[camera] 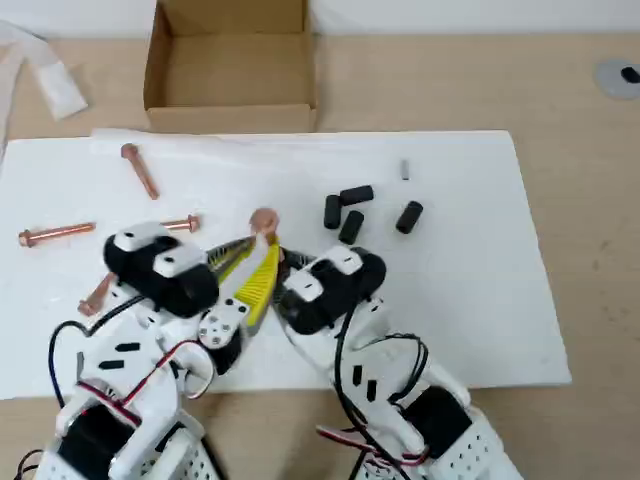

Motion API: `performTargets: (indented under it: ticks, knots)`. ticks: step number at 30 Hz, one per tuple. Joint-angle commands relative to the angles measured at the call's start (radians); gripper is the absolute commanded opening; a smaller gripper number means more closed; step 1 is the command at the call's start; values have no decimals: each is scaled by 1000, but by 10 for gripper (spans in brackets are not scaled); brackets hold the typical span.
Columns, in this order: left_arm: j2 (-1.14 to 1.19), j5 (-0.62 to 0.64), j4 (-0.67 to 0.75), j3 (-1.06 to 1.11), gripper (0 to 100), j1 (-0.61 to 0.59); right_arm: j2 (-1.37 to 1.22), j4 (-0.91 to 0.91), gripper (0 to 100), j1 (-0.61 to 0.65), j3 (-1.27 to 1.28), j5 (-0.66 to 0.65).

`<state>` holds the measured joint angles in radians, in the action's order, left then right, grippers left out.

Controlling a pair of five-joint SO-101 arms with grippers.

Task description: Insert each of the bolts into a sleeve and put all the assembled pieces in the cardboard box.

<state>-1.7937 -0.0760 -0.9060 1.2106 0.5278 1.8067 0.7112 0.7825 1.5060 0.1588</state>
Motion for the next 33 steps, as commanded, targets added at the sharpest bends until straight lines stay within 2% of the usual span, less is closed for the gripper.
performTargets:
  ticks: [1, 5, 11, 15, 17, 20, 23, 25, 29, 33]
  knots:
    - [7, 32, -69, -61, 167, -20, 114, -21, 10, 5, -39, -28]
    - [7, 91, -103, -61, 203, -20, 114, -21, 10, 5, -39, -48]
    - [7, 97, -109, -71, 207, -21, 114, -21, 10, 5, -39, -48]
    - [28, 89, -140, -150, 203, -97, 114, -21, 9, 4, -39, -48]
    - [77, 48, -203, -226, 197, -175, 113, -21, 9, -5, -39, -46]
    - [185, -28, -322, -365, 126, -321, 91, -14, 9, -56, -41, -48]
    - [288, -137, -419, -486, 21, -480, -10, -9, 9, -140, -88, -43]
    - [338, -172, -453, -519, 10, -585, -124, -32, 9, -196, -153, -43]
    - [364, -163, -431, -493, 4, -802, -418, -80, 9, -255, -384, -41]
    - [360, -169, -354, -405, 4, -948, -743, -91, 9, -263, -671, -41]
